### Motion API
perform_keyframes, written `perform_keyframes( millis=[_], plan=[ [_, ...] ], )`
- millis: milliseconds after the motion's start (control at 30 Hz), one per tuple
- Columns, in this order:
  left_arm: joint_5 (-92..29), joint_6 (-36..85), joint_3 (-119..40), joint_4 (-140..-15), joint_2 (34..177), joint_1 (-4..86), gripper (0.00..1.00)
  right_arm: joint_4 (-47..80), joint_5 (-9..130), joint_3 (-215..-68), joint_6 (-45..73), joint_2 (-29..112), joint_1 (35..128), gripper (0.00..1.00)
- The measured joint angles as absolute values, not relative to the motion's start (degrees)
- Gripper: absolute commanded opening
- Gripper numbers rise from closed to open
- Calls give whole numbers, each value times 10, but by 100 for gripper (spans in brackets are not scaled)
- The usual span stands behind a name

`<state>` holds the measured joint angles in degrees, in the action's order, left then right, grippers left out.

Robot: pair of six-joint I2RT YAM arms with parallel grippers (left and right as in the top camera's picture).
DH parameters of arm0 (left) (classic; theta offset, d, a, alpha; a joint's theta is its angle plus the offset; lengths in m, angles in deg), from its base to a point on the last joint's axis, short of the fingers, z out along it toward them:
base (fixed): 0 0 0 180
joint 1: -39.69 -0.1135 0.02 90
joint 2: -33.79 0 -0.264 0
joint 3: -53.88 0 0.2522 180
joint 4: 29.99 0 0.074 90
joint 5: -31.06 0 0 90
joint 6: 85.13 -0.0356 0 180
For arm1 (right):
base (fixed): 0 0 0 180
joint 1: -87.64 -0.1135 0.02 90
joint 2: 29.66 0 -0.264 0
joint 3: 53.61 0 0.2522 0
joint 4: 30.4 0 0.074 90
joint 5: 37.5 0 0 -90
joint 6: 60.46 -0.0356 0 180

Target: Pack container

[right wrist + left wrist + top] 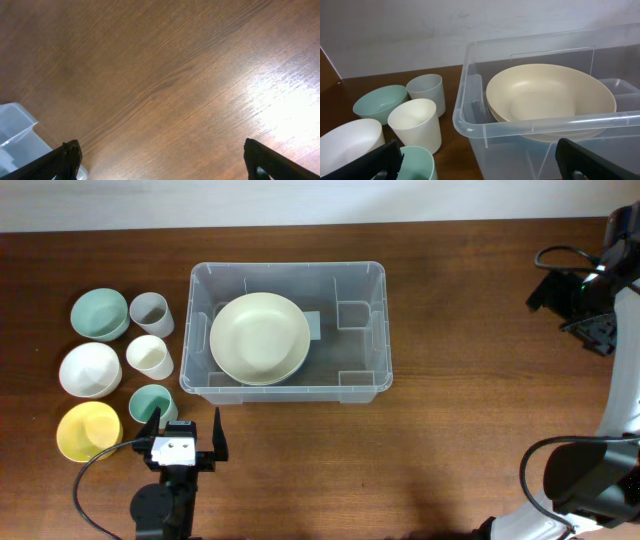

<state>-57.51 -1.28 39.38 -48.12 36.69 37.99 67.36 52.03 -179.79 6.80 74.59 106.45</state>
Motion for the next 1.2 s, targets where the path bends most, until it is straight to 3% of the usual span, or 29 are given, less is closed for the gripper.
perform_keyframes(
  millis=[300,1200],
  plan=[
    [-575,-13,394,-481,367,380,100,659,439,-1756,68,758,1068,99],
    [-575,-13,394,-481,367,380,100,659,430,-1739,68,765,1068,99]
  ],
)
